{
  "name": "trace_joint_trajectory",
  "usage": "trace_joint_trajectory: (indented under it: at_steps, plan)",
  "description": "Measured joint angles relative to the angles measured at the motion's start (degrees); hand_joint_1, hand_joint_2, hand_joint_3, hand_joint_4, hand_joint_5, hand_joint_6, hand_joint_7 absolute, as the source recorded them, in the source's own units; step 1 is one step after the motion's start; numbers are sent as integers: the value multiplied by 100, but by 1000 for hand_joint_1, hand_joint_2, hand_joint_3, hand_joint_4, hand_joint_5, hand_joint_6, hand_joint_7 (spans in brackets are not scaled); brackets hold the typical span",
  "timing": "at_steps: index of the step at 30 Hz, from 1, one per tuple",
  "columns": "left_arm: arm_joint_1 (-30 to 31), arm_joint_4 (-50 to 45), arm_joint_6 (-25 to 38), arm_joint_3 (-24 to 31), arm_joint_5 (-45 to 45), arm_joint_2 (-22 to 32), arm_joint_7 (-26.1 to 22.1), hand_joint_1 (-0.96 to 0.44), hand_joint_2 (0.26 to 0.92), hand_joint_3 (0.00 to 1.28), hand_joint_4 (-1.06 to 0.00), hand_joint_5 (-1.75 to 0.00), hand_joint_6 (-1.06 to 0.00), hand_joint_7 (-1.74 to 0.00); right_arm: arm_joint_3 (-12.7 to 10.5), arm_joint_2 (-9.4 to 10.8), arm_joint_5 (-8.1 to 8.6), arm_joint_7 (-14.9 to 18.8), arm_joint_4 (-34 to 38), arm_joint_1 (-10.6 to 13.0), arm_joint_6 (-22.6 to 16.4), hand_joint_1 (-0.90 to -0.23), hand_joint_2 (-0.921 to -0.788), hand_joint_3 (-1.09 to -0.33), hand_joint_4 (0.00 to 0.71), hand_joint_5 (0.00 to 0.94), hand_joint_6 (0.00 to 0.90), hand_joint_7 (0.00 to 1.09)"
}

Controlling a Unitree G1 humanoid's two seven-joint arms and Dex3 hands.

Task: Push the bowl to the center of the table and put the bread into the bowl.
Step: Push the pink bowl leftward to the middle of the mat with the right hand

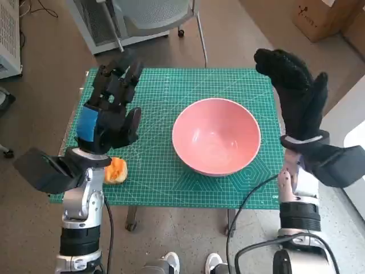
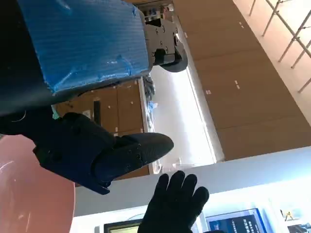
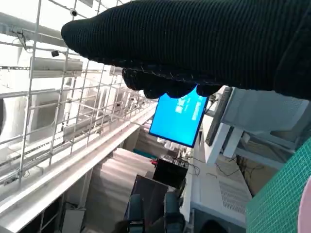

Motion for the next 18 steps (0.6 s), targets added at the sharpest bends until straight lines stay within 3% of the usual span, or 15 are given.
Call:
trace_joint_trajectory:
  at_steps: [18]
  plan:
    - [-5,52,-9,2,2,6,-64,-461,672,810,1,-136,1,-542,-49,-71,-22,-17,281,-1,23,-571,-921,-564,238,0,333,0]
